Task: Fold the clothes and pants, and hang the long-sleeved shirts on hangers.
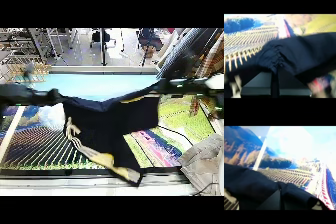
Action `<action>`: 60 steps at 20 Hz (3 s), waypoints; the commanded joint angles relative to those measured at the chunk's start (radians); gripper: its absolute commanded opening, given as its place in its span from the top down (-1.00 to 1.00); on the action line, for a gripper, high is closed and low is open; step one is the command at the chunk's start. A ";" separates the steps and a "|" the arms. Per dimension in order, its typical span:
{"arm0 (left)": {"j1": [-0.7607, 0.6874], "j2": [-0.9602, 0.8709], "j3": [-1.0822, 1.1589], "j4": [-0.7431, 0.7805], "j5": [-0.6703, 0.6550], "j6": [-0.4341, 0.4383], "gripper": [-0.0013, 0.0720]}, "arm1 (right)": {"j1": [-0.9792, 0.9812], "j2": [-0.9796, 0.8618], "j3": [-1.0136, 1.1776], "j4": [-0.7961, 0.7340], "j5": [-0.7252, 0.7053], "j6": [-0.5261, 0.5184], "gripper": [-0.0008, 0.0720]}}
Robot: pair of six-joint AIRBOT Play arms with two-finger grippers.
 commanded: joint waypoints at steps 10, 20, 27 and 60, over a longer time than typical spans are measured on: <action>0.066 -0.264 0.103 0.076 0.246 0.063 0.94 | 0.053 -0.056 0.036 -0.156 0.382 0.063 0.94; 0.051 -0.399 0.101 0.306 0.548 0.063 0.93 | 0.329 0.219 -0.732 -0.187 0.310 0.132 0.93; 0.058 -0.429 0.105 0.518 0.570 0.053 0.24 | 0.241 0.277 -0.835 -0.293 0.294 0.155 0.12; -0.286 -0.327 -0.174 0.157 0.146 0.154 0.80 | 0.042 0.388 -0.713 -0.678 -0.063 0.232 0.94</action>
